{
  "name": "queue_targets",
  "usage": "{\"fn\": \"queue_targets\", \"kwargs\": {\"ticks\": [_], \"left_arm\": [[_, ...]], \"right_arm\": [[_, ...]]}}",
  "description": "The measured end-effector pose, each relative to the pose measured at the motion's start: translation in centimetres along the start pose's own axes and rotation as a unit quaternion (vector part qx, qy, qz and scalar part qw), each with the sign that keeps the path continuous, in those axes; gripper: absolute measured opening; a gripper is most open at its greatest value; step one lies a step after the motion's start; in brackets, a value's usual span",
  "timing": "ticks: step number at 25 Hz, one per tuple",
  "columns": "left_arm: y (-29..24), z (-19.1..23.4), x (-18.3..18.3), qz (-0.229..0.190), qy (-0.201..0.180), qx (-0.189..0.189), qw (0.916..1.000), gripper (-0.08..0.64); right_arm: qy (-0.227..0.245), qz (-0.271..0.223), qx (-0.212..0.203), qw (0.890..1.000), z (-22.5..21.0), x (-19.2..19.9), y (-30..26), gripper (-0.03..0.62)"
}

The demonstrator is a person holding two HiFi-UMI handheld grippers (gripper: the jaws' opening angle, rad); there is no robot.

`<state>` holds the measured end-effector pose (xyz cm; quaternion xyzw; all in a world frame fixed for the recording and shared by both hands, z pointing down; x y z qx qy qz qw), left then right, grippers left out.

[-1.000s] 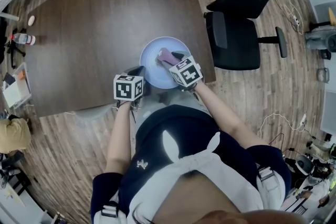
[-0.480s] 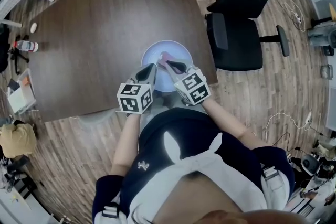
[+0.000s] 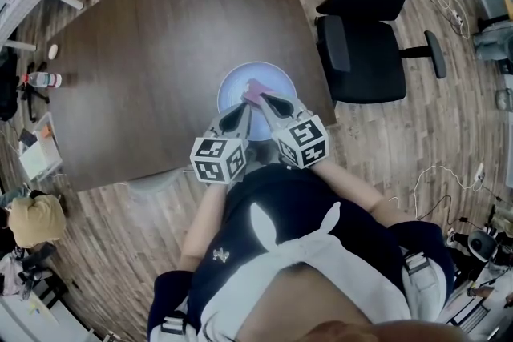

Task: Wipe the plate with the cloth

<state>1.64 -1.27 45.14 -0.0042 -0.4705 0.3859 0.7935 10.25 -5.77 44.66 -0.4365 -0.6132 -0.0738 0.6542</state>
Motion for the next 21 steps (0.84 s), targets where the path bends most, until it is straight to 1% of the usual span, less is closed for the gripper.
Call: {"fn": "queue_targets", "kwargs": {"ticks": [21], "left_arm": [[0.3,0.6,1.1,0.0,0.016,-0.014,0.9998,0.006]], "right_arm": [[0.01,0.013,0.012,1.0,-0.4,1.1,-0.2,-0.002]]}}
Point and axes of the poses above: the fingertips, and each gripper's own axes: y backward along the fingers, z to its left, x out of its underside, the point moved 5 cm from there along y, backward along the fingers, and after that the axes turned 14 degrees about x, right-handed, at the moved point
